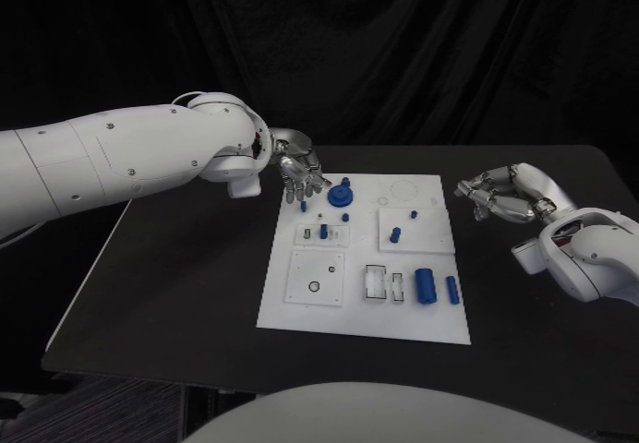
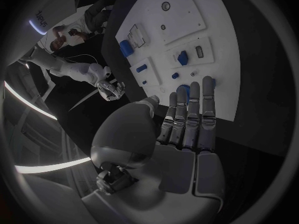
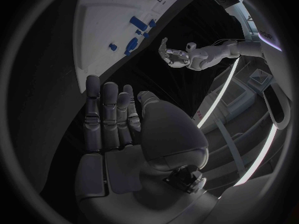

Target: Assemble the parts on the task board

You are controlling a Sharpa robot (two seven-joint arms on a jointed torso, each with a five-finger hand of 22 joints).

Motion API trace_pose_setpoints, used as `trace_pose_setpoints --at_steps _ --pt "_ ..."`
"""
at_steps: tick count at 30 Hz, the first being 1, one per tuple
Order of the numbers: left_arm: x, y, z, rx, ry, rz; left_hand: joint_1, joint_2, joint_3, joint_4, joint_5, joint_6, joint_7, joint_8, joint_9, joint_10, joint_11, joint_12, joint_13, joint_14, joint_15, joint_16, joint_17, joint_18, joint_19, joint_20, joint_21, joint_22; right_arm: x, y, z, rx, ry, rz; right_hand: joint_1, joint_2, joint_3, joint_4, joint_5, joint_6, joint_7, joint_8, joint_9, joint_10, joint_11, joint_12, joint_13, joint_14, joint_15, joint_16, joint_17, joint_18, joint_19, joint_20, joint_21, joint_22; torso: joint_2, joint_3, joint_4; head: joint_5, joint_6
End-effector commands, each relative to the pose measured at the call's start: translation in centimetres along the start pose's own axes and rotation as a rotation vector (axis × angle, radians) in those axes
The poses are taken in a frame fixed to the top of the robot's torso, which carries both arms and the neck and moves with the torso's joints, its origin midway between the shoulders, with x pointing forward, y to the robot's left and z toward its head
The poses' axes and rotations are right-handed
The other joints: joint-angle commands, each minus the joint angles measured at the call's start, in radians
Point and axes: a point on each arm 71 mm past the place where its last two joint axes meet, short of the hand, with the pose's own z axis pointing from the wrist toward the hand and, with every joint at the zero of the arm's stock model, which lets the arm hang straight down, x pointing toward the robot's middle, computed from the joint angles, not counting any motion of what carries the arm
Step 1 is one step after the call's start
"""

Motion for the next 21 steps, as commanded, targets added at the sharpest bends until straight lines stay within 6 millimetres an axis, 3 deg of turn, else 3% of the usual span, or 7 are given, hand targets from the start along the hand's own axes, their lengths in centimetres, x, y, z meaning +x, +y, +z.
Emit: trace_pose_setpoints --at_steps 1,8,10,12,15,18,21 --pt "0.06 -0.41 -0.03 0.065 0.019 -0.017 0.046 0.005 -0.003 -0.035 0.000 -0.026 -0.016 0.020 -0.010 -0.003 -0.008 0.020 -0.015 0.011 -0.005 -0.001 -0.012 0.009 -0.013 0.005 -0.056 -0.038 0.10 -0.11 0.01 0.008 0.006 -0.003 0.014 0.000 0.007 -0.002 0.004 0.001 -0.008 0.004 -0.001 0.008 0.002 0.004 -0.001 0.012 -0.001 0.002 0.000 0.012 0.009 0.002 -0.006 0.001 0.000 0.0000 -0.0004 0.004 0.000" --pt "0.58 -0.19 0.20 0.091 0.073 -0.014 0.122 0.062 -0.048 -0.163 -0.105 -0.376 -0.066 0.420 0.229 -0.354 -0.068 0.545 0.445 -0.282 -0.101 0.562 0.487 0.002 -0.074 -0.045 -0.124 -0.032 0.24 -0.08 0.14 0.006 0.011 -0.002 0.015 0.000 0.007 -0.002 0.005 0.001 -0.008 0.004 -0.001 0.008 0.001 0.004 -0.002 0.013 -0.001 0.002 0.000 0.012 0.009 0.002 -0.006 0.001 0.000 -0.0001 -0.0021 0.005 0.000" --pt "0.73 -0.20 0.26 0.104 0.076 -0.016 0.146 0.072 -0.053 -0.172 -0.105 -0.396 -0.061 0.518 0.208 -0.113 -0.101 0.764 0.609 -0.199 -0.113 0.838 0.691 -0.021 -0.084 -0.068 -0.014 0.110 0.22 -0.13 0.12 0.007 0.012 -0.002 0.015 0.000 0.007 -0.002 0.005 0.001 -0.008 0.004 -0.001 0.008 0.001 0.004 -0.002 0.013 -0.001 0.002 0.000 0.012 0.009 0.002 -0.006 0.001 0.000 0.0002 -0.0024 0.005 0.000" --pt "0.81 -0.25 0.29 0.114 0.074 -0.018 0.165 0.076 -0.057 -0.163 -0.115 -0.393 -0.070 0.564 0.140 0.195 -0.095 0.912 0.725 0.117 -0.119 1.058 0.879 -0.044 -0.109 -0.089 0.129 0.288 0.19 -0.19 0.09 0.009 0.012 -0.003 0.015 0.000 0.007 -0.002 0.005 0.001 -0.008 0.004 -0.001 0.008 0.001 0.004 -0.002 0.013 -0.001 0.002 0.000 0.012 0.009 0.002 -0.006 0.001 0.000 0.0010 -0.0009 0.005 0.000" --pt "0.83 -0.27 0.32 0.117 0.064 -0.021 0.178 0.073 -0.065 -0.157 -0.114 -0.381 -0.067 0.593 0.067 0.533 -0.096 1.013 0.831 0.396 -0.111 1.159 0.996 -0.097 0.168 -0.105 0.617 0.571 0.14 -0.27 0.06 0.011 0.012 -0.003 0.017 0.000 0.009 -0.002 0.006 0.001 -0.008 0.004 -0.001 0.009 0.001 0.004 -0.004 0.015 -0.002 0.001 -0.001 0.012 0.011 0.001 -0.006 0.001 0.000 0.0016 0.0000 0.004 0.000" --pt "0.80 -0.17 0.38 0.103 0.056 -0.023 0.127 0.051 -0.113 -0.108 -0.112 -0.360 -0.049 0.613 -0.004 0.759 -0.076 1.061 0.911 0.646 -0.090 1.207 1.122 -0.129 0.418 -0.127 0.962 0.713 0.10 -0.34 0.04 0.014 0.013 -0.003 0.017 0.000 0.009 -0.002 0.006 0.001 -0.008 0.004 -0.001 0.009 0.001 0.004 -0.004 0.015 -0.002 0.001 -0.001 0.012 0.011 0.001 -0.006 0.001 0.001 0.0012 -0.0001 0.005 0.000" --pt "0.79 -0.03 0.41 0.084 0.051 -0.024 0.064 0.044 -0.157 -0.048 -0.102 -0.298 -0.050 0.611 -0.049 0.759 -0.066 1.061 0.911 0.654 -0.083 1.208 1.127 -0.154 0.570 -0.131 1.143 0.759 0.08 -0.38 0.00 0.016 0.014 -0.003 0.017 0.000 0.009 -0.002 0.006 0.001 -0.008 0.004 -0.001 0.009 0.001 0.004 -0.004 0.015 -0.002 0.001 -0.001 0.012 0.011 0.001 -0.006 0.001 0.001 0.0002 -0.0002 0.006 0.000"
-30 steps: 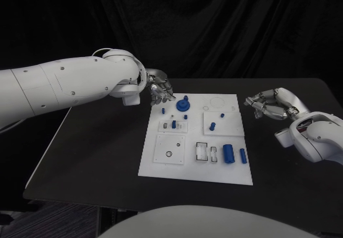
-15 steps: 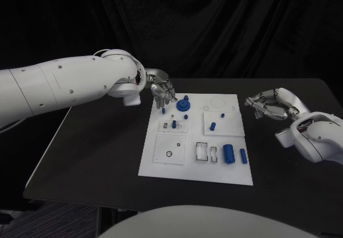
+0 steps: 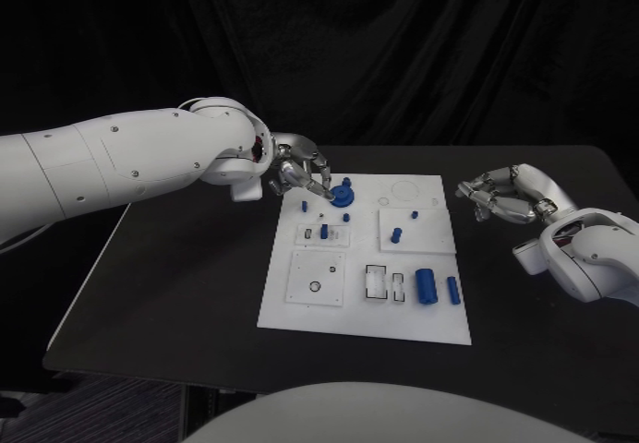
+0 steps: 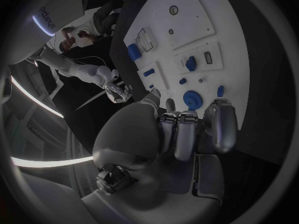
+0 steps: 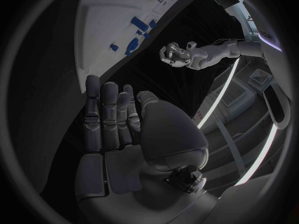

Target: Assemble the parts on the task board

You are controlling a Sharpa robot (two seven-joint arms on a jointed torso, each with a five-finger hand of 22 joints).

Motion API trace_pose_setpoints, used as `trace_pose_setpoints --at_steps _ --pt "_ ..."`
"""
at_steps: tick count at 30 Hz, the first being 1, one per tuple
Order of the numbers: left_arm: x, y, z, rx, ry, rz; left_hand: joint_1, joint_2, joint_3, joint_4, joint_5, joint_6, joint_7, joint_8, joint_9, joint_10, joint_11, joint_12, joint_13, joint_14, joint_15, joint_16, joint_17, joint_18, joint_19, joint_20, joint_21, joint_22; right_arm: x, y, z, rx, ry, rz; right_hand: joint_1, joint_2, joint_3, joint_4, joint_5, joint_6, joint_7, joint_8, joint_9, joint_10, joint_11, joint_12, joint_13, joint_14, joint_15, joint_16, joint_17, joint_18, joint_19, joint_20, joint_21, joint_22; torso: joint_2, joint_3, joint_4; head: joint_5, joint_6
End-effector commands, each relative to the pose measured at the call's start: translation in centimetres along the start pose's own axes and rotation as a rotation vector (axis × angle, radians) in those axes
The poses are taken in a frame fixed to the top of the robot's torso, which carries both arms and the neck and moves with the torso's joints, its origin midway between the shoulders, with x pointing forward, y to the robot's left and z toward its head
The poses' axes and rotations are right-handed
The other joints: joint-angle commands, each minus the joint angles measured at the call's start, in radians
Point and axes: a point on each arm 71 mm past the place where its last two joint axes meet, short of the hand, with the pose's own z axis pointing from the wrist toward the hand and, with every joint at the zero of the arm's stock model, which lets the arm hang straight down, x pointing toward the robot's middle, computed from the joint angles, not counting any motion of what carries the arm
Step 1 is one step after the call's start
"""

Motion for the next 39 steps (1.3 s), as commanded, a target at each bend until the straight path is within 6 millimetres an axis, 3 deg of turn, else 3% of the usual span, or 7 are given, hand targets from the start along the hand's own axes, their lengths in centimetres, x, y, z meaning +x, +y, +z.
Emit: trace_pose_setpoints --at_steps 1,4,7,14,19,25,39 --pt "0.1 0.0 0.1 0.000 -0.001 -0.007 -0.051 -0.002 -0.027 0.054 0.031 0.060 -0.001 -0.008 -0.038 0.102 0.003 0.003 0.266 0.110 0.004 0.003 0.263 -0.018 0.096 -0.007 0.112 0.242 0.0 -0.2 -0.1 0.013 0.010 -0.001 0.009 -0.001 0.007 0.001 0.006 0.001 -0.008 0.004 -0.001 0.008 0.001 0.003 -0.004 0.008 -0.001 0.000 -0.004 0.012 0.008 -0.003 -0.006 0.001 0.001 -0.0012 0.0007 0.002 0.000" --pt "0.2 0.1 0.1 -0.037 -0.004 -0.007 -0.070 -0.003 -0.043 0.089 0.083 0.153 -0.004 -0.062 -0.086 0.102 -0.015 0.003 0.266 0.110 -0.020 0.003 0.263 -0.028 0.147 -0.006 0.168 0.261 0.0 -0.2 -0.1 0.014 0.010 -0.001 0.009 -0.001 0.007 0.001 0.006 0.001 -0.008 0.004 -0.001 0.008 0.001 0.003 -0.004 0.008 -0.001 0.000 -0.004 0.012 0.008 -0.003 -0.006 0.001 0.000 -0.0021 0.0009 0.002 0.000" --pt "0.3 0.3 0.1 -0.073 0.000 -0.006 -0.089 -0.003 -0.056 0.092 0.093 0.191 -0.003 -0.103 -0.103 0.102 -0.030 0.003 0.266 0.110 -0.042 0.003 0.263 -0.025 0.139 -0.001 0.159 0.257 0.0 -0.2 -0.1 0.014 0.010 -0.001 0.010 -0.002 0.008 0.000 0.006 0.001 -0.009 0.004 -0.001 0.008 0.000 0.002 -0.005 0.008 -0.001 -0.001 -0.006 0.012 0.009 -0.003 -0.006 0.001 0.000 -0.0013 0.0001 0.004 0.000" --pt "0.9 0.6 0.2 -0.182 0.036 0.008 -0.170 0.016 -0.098 0.095 0.089 0.265 0.012 -0.193 -0.129 0.102 -0.023 0.003 0.266 0.110 -0.039 0.003 0.263 -0.029 0.152 0.011 0.174 0.263 0.1 -0.2 -0.1 0.013 0.012 0.000 0.011 -0.002 0.008 0.000 0.007 0.001 -0.009 0.005 -0.001 0.008 0.000 0.002 -0.006 0.009 -0.002 -0.001 -0.005 0.012 0.009 -0.003 -0.007 0.001 0.000 -0.0005 0.0024 0.003 0.000" --pt "1.5 0.6 0.5 -0.256 0.071 0.023 -0.156 0.031 -0.088 0.083 0.140 0.376 0.016 -0.342 -0.180 0.102 -0.013 0.003 0.266 0.110 -0.031 0.003 0.263 -0.029 0.152 0.017 0.174 0.263 0.1 -0.2 -0.1 0.013 0.014 0.000 0.011 -0.002 0.008 0.000 0.007 0.001 -0.009 0.005 -0.001 0.008 0.000 0.002 -0.006 0.009 -0.002 -0.001 -0.005 0.012 0.009 -0.003 -0.007 0.001 0.000 0.0007 0.0009 0.004 0.000" --pt "2.3 0.3 1.1 -0.314 0.105 0.043 -0.153 0.018 -0.067 0.081 0.154 0.472 0.011 -0.483 -0.235 0.102 -0.020 0.003 0.266 0.110 -0.040 0.003 0.263 -0.029 0.152 0.008 0.174 0.263 0.1 -0.2 -0.1 0.011 0.015 0.001 0.014 -0.003 0.010 0.000 0.008 0.001 -0.009 0.005 -0.001 0.010 0.000 0.002 -0.007 0.012 -0.002 -0.001 -0.005 0.012 0.011 -0.004 -0.007 0.001 0.001 -0.0001 0.0000 0.006 0.000" --pt "3.4 0.1 2.9 -0.348 0.131 0.048 -0.144 0.018 -0.035 0.054 0.195 0.528 0.002 -0.550 -0.256 0.102 -0.030 0.003 0.266 0.110 -0.050 0.003 0.263 -0.029 0.152 -0.001 0.174 0.263 0.1 0.0 -0.2 0.000 0.007 0.000 0.015 -0.003 0.011 0.000 0.008 0.001 -0.009 0.005 -0.001 0.012 0.000 0.003 -0.006 0.015 -0.002 0.001 -0.001 0.012 0.012 -0.004 -0.007 0.001 0.000 -0.0005 0.0003 0.006 0.000"
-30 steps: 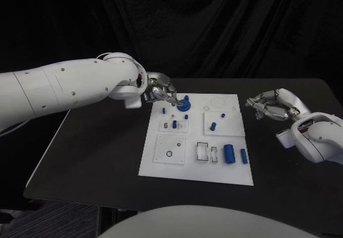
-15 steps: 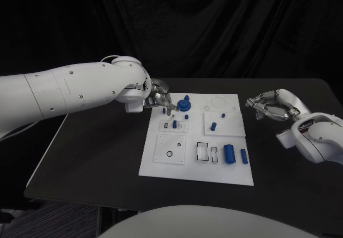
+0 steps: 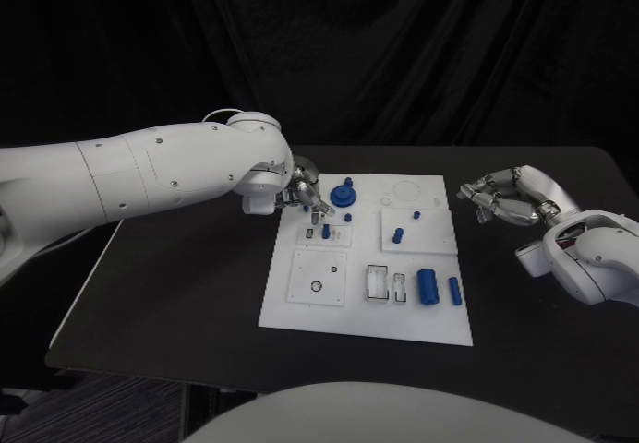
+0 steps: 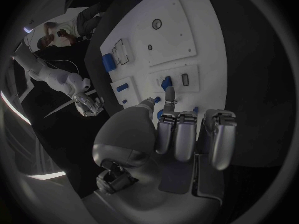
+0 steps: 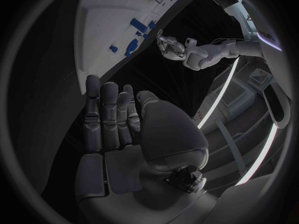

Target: Assemble the parts on the task board

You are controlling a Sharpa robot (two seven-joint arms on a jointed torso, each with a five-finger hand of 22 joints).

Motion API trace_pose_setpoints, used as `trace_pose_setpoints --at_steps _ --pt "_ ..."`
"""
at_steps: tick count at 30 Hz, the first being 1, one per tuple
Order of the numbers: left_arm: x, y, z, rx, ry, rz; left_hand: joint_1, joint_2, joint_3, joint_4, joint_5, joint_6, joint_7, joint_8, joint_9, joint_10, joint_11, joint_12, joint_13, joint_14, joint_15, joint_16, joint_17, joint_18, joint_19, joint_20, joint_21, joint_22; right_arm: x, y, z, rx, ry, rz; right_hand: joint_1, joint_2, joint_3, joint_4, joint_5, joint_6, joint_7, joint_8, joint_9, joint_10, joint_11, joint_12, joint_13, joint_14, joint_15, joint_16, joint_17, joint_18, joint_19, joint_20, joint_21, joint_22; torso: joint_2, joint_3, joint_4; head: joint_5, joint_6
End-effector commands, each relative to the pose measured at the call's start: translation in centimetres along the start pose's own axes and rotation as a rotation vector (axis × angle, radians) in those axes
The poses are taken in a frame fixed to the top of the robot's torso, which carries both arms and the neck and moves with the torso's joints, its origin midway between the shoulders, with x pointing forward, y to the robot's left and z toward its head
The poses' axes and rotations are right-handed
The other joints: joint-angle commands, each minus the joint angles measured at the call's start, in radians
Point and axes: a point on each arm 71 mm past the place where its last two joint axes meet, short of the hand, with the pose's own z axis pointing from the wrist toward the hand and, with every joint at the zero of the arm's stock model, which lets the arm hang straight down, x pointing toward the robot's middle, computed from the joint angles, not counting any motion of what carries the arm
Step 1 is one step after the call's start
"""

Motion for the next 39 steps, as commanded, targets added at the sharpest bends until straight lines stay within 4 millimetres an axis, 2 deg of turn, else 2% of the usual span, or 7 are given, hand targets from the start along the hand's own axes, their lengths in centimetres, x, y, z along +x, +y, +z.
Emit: trace_pose_setpoints --at_steps 1,6,14,19,27,31,39 --pt "0.5 0.1 0.4 -0.023 0.025 0.004 0.008 -0.004 0.005 -0.002 0.005 0.007 0.000 -0.006 -0.001 0.106 -0.009 0.004 0.263 0.106 -0.005 0.003 0.263 -0.014 0.103 -0.007 0.004 0.263 0.1 0.0 -0.1 0.001 -0.001 -0.003 0.009 0.002 0.005 0.000 0.004 0.001 -0.009 0.005 -0.001 0.006 0.000 0.003 0.000 0.008 -0.002 0.001 0.002 0.012 0.008 -0.001 -0.004 0.001 0.000 -0.0003 0.0005 -0.003 0.000" --pt "0.9 0.0 1.0 -0.026 0.031 0.000 0.009 -0.006 0.010 -0.007 0.007 0.007 0.001 -0.016 -0.003 0.106 -0.009 0.004 0.263 0.106 -0.005 0.003 0.263 -0.014 0.103 -0.008 0.004 0.263 0.1 0.0 -0.1 0.001 -0.001 -0.003 0.009 0.002 0.006 0.000 0.004 0.001 -0.009 0.005 -0.001 0.007 0.000 0.004 0.001 0.008 -0.003 0.002 0.002 0.012 0.008 -0.001 -0.004 0.001 0.000 0.0008 -0.0011 -0.003 0.000" --pt "1.3 -0.4 1.4 -0.025 0.037 0.000 0.014 -0.012 0.020 -0.019 0.009 0.006 0.003 -0.032 -0.004 0.106 -0.007 0.004 0.263 0.106 -0.005 0.003 0.263 -0.014 0.103 -0.008 0.004 0.263 0.1 0.0 -0.1 0.001 0.001 -0.004 0.009 0.002 0.006 0.001 0.004 0.001 -0.009 0.005 -0.001 0.009 0.000 0.005 0.002 0.009 -0.003 0.002 0.003 0.012 0.009 -0.001 -0.004 0.001 -0.001 0.0008 0.0001 -0.004 0.000" --pt "1.4 -0.5 1.6 -0.031 0.045 0.005 0.003 -0.015 0.022 -0.018 -0.007 0.007 0.006 -0.045 -0.004 0.106 -0.005 0.004 0.263 0.106 -0.003 0.003 0.263 -0.014 0.103 -0.006 0.004 0.263 0.1 0.0 -0.1 -0.001 0.002 -0.003 0.009 0.002 0.006 0.001 0.004 0.001 -0.009 0.005 -0.001 0.009 0.000 0.005 0.002 0.009 -0.003 0.002 0.003 0.012 0.009 -0.001 -0.004 0.001 -0.001 0.0002 0.0001 -0.004 0.000" --pt "1.5 -0.7 1.9 -0.034 0.051 0.009 -0.005 -0.017 0.021 -0.017 -0.015 0.011 0.006 -0.047 0.001 0.106 -0.004 0.004 0.263 0.106 -0.002 0.003 0.263 -0.014 0.103 -0.006 0.004 0.263 0.1 0.0 -0.1 0.000 0.002 -0.003 0.010 0.002 0.006 0.001 0.004 0.001 -0.009 0.005 -0.001 0.010 0.000 0.006 0.002 0.012 -0.003 0.003 0.005 0.012 0.010 -0.001 -0.004 0.001 -0.001 -0.0003 0.0010 -0.005 0.000" --pt "1.5 -0.7 1.9 -0.037 0.048 0.006 -0.005 -0.017 0.022 -0.018 -0.015 0.012 0.006 -0.047 0.003 0.106 -0.004 0.004 0.263 0.106 -0.002 0.003 0.263 -0.014 0.103 -0.005 0.004 0.263 0.2 0.0 0.0 -0.001 0.003 -0.003 0.010 0.001 0.007 0.001 0.004 0.001 -0.009 0.005 -0.001 0.012 0.000 0.007 0.002 0.013 -0.003 0.003 0.004 0.012 0.010 -0.001 -0.004 0.001 -0.001 0.0009 -0.0006 -0.003 0.000" --pt "1.5 -0.6 2.1 -0.064 0.053 0.009 -0.015 -0.021 0.030 -0.031 -0.011 0.012 0.003 -0.037 0.046 0.106 -0.006 0.004 0.263 0.106 -0.003 0.003 0.263 -0.008 0.091 -0.006 -0.017 0.255 0.2 0.1 0.0 -0.001 0.006 -0.002 0.011 0.001 0.007 0.001 0.004 0.000 -0.009 0.005 -0.001 0.013 0.000 0.007 0.002 0.014 -0.003 0.003 0.004 0.012 0.011 -0.002 -0.004 0.001 -0.001 0.0005 -0.0003 -0.001 0.000"
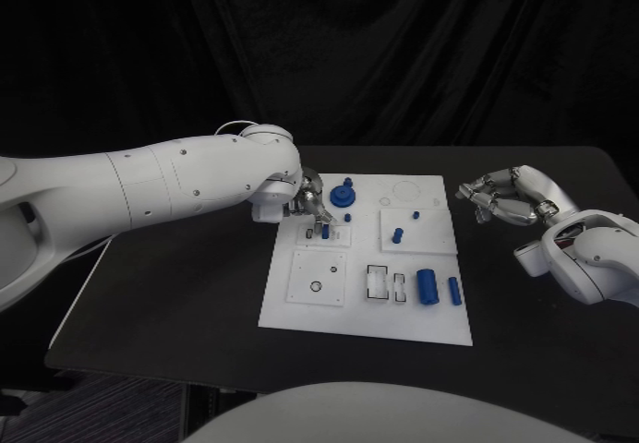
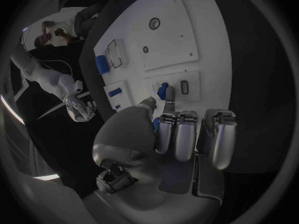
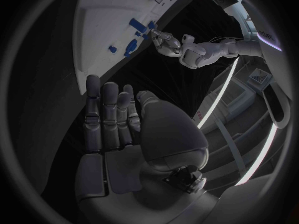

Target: Assemble the parts on the task board

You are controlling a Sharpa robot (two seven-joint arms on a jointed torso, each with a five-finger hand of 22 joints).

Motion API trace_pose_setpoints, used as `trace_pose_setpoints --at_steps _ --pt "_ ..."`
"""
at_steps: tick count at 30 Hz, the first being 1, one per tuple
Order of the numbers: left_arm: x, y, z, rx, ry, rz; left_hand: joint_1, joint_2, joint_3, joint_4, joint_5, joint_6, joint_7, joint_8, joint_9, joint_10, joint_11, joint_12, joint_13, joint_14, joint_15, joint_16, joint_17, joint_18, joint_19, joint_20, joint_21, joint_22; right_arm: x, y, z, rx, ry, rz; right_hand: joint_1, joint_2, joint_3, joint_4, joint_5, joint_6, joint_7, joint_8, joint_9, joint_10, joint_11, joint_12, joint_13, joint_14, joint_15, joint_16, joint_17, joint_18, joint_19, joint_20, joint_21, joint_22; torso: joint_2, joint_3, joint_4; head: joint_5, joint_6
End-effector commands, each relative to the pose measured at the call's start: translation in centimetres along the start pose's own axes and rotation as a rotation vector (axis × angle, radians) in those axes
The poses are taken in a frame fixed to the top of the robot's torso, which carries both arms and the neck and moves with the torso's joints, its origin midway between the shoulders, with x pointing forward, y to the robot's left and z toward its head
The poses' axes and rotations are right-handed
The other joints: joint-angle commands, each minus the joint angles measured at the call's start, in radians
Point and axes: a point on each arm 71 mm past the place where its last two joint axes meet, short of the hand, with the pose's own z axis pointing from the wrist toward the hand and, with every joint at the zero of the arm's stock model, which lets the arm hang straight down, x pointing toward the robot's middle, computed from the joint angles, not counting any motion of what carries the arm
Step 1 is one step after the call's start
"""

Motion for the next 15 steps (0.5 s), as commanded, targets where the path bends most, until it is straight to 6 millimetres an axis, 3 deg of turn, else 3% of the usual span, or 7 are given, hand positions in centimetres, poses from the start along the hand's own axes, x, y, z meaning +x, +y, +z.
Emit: trace_pose_setpoints --at_steps 1,5,15 --pt "0.24 0.06 0.14 -0.016 0.019 0.007 -0.010 0.001 0.004 -0.005 -0.001 -0.001 -0.001 0.005 0.013 0.106 -0.006 0.004 0.263 0.106 -0.003 0.003 0.263 -0.008 0.091 -0.006 -0.006 0.255 0.11 -0.04 -0.03 0.002 0.003 -0.002 0.011 0.001 0.007 0.001 0.004 0.000 -0.009 0.005 -0.001 0.006 0.000 0.007 0.001 0.008 -0.002 0.003 0.000 0.012 0.008 0.002 -0.004 0.001 0.000 0.0004 -0.0003 0.000 0.000" --pt "0.31 0.05 0.21 -0.020 0.024 0.009 -0.016 -0.002 0.017 -0.022 0.013 -0.016 -0.002 0.015 0.064 0.106 -0.007 0.004 0.263 0.106 -0.004 0.003 0.263 -0.006 0.088 -0.007 -0.012 0.252 0.13 -0.05 -0.02 0.003 0.005 -0.002 0.011 0.001 0.007 0.001 0.004 0.000 -0.009 0.005 -0.001 0.006 0.000 0.007 0.001 0.008 -0.002 0.003 0.000 0.012 0.008 0.002 -0.004 0.001 0.000 0.0005 0.0010 -0.002 0.000" --pt "0.51 -0.20 0.38 -0.016 0.035 0.017 -0.039 -0.005 0.034 -0.042 0.009 -0.055 0.000 0.038 0.158 0.106 -0.005 0.004 0.263 0.106 -0.003 0.003 0.263 -0.006 0.089 -0.006 -0.013 0.253 0.24 -0.01 0.02 0.000 0.016 -0.018 0.015 -0.002 0.011 -0.001 0.008 0.000 -0.010 0.006 -0.001 0.007 -0.001 0.006 -0.004 0.010 -0.003 0.001 -0.004 0.011 0.011 0.001 -0.005 0.001 0.000 0.0000 0.0005 -0.002 0.000"
